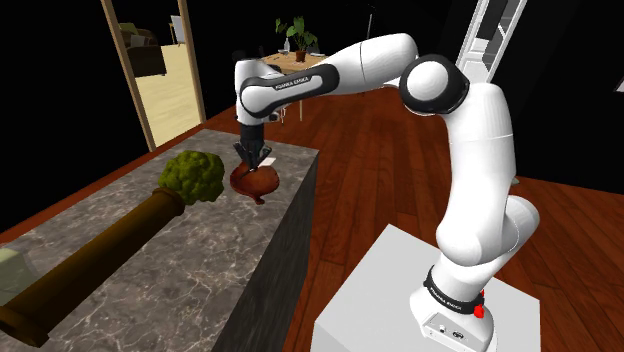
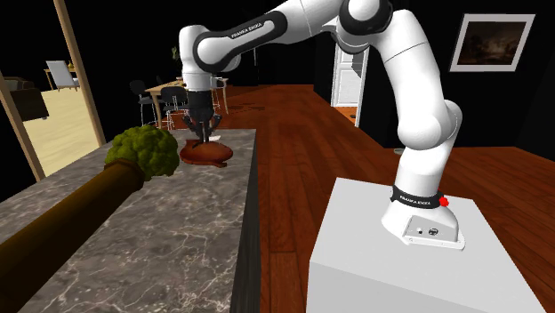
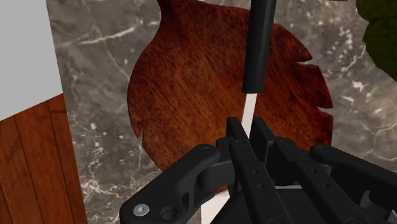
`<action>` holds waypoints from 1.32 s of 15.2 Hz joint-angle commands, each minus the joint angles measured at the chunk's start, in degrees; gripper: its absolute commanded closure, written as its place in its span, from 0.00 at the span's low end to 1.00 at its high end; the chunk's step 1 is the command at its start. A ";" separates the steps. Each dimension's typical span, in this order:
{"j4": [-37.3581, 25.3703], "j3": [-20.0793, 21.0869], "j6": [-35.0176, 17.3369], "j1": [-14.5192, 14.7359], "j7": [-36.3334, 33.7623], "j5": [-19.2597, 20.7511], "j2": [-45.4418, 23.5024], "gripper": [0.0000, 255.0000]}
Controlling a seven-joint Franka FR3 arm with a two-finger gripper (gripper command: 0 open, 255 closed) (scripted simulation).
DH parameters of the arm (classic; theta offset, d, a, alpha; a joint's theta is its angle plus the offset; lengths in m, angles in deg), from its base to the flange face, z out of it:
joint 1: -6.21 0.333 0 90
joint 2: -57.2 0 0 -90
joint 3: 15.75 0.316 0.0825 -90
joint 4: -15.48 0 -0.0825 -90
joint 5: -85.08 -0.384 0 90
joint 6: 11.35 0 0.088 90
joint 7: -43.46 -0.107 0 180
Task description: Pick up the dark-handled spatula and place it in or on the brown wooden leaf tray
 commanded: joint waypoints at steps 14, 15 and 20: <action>1.84 -0.40 -2.55 0.00 -0.31 0.63 -0.85 0.00; 1.84 -0.40 -2.55 0.00 -0.31 0.63 -0.85 0.00; -1.65 0.33 2.32 -0.22 0.51 -0.60 0.85 0.00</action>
